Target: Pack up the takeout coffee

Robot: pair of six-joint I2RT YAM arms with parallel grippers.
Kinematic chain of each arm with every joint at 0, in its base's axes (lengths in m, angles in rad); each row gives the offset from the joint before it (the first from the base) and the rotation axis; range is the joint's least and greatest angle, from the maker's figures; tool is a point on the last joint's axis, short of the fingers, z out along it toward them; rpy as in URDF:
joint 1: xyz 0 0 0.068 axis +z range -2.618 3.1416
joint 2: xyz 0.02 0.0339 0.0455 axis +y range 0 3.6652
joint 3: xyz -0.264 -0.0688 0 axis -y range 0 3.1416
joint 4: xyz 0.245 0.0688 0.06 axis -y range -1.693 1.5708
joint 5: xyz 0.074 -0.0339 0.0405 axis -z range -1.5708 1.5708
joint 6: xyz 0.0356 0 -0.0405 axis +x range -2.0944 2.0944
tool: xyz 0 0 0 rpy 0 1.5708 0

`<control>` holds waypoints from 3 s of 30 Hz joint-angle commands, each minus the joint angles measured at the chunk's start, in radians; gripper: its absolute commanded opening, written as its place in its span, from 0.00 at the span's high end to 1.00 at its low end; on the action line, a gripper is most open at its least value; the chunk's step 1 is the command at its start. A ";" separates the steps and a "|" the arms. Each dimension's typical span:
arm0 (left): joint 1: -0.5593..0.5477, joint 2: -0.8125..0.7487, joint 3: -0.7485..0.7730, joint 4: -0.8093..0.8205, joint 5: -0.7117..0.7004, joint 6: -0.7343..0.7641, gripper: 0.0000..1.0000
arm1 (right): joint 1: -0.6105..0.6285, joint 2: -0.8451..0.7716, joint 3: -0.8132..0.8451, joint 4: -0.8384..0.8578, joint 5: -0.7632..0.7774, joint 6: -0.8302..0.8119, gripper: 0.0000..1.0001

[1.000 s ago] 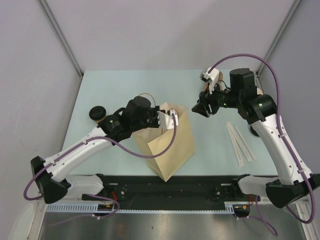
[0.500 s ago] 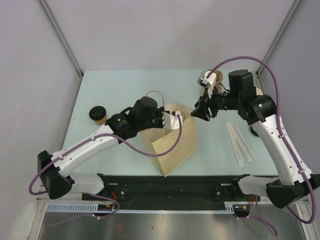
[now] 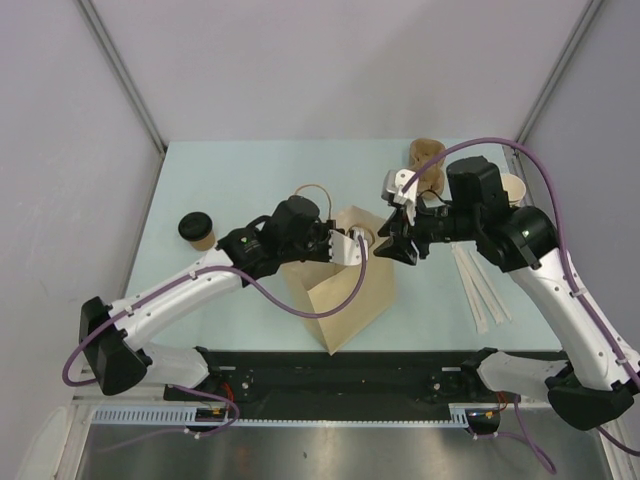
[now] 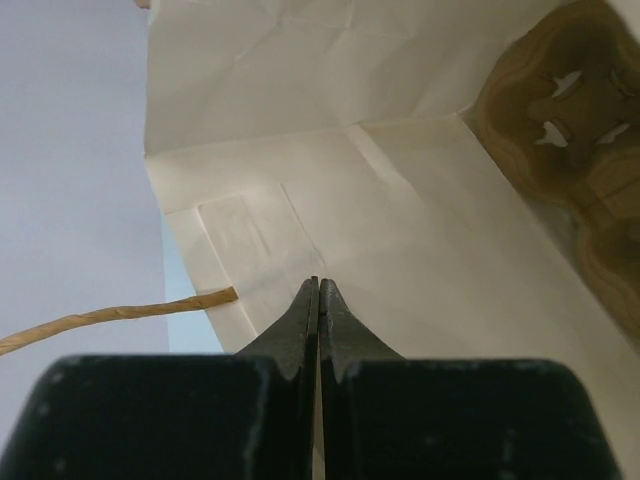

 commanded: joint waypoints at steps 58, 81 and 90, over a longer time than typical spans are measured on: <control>0.214 0.026 0.395 -0.207 0.476 -0.716 0.30 | 0.091 -0.135 -0.100 -0.021 0.176 -0.201 1.00; 0.319 -0.127 0.176 -0.089 0.298 -0.929 1.00 | -0.018 -0.057 -0.131 0.166 0.205 -0.429 1.00; 0.365 -0.090 0.220 -0.083 0.342 -0.978 0.99 | -0.068 -0.044 -0.131 0.226 0.157 -0.438 1.00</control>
